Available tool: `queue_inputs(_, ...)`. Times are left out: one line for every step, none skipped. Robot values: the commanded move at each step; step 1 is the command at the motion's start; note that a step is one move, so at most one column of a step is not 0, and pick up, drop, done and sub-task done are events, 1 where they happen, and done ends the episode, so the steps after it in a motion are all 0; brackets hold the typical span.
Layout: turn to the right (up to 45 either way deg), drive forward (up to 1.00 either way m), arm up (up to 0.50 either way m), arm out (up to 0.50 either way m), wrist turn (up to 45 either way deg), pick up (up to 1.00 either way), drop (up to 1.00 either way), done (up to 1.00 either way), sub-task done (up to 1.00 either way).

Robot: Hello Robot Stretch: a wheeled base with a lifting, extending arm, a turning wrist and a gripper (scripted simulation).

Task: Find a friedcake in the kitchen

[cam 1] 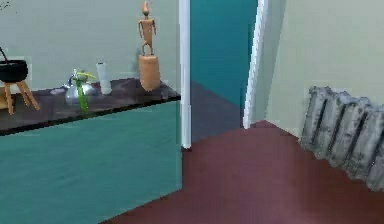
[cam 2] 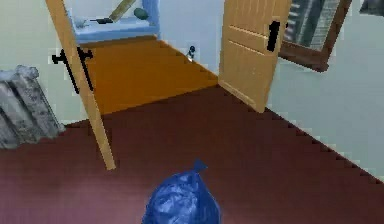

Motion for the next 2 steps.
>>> queue_inputs(0.0, 1.00, 0.00, 0.00, 0.0, 0.00, 0.00, 0.00, 0.00)
queue_inputs(-45.0, 0.00, 0.00, 0.00, 0.0, 0.00, 0.00, 0.00, 0.00)
